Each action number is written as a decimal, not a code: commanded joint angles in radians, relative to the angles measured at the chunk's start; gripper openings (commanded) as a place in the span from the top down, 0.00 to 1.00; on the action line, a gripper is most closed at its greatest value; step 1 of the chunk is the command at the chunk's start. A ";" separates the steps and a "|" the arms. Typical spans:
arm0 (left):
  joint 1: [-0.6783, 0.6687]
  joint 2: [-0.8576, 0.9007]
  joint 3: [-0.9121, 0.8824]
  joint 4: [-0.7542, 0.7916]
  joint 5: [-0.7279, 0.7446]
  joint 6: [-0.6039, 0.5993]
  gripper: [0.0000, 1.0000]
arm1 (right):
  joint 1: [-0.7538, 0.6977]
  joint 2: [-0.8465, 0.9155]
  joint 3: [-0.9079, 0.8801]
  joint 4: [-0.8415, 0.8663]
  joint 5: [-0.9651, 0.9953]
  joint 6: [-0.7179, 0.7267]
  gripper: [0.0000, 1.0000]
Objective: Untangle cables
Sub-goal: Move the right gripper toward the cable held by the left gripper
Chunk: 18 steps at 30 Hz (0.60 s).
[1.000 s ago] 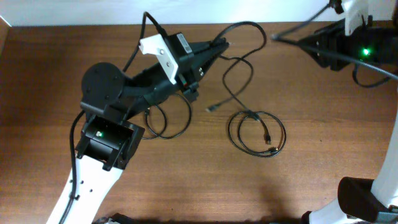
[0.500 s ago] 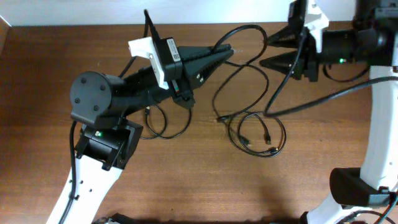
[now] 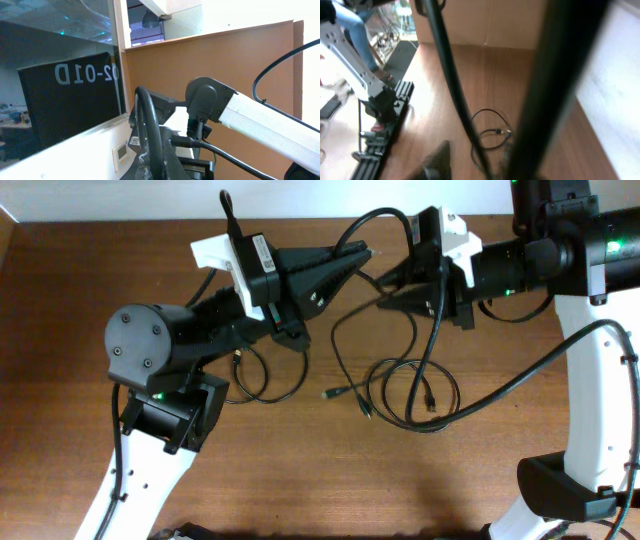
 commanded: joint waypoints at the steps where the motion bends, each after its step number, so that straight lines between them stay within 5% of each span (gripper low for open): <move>1: 0.003 -0.006 0.009 -0.001 -0.015 -0.027 1.00 | 0.007 0.004 0.004 -0.001 -0.015 -0.002 0.96; 3: 0.003 -0.005 0.009 -0.003 -0.016 -0.027 1.00 | 0.006 0.004 0.004 -0.002 0.001 -0.002 0.96; 4: 0.003 -0.005 0.008 -0.013 -0.016 -0.027 0.92 | 0.006 0.004 0.004 -0.002 0.016 -0.001 0.96; 5: 0.003 -0.005 0.008 -0.027 -0.015 -0.027 0.66 | 0.005 0.004 0.004 -0.002 0.037 0.001 0.96; 6: 0.005 -0.005 0.009 -0.066 -0.016 -0.027 0.24 | -0.004 0.004 0.004 -0.001 0.040 0.002 0.96; 7: 0.010 -0.006 0.009 -0.098 -0.015 -0.027 0.01 | -0.019 0.003 0.004 -0.001 0.040 0.002 0.96; 15: 0.036 -0.006 0.008 -0.431 -0.016 -0.027 0.01 | -0.409 0.003 0.004 0.085 0.040 0.346 0.96; 18: 0.036 -0.006 0.008 -0.543 -0.035 -0.027 0.01 | -0.517 0.003 0.004 0.088 0.040 0.352 0.96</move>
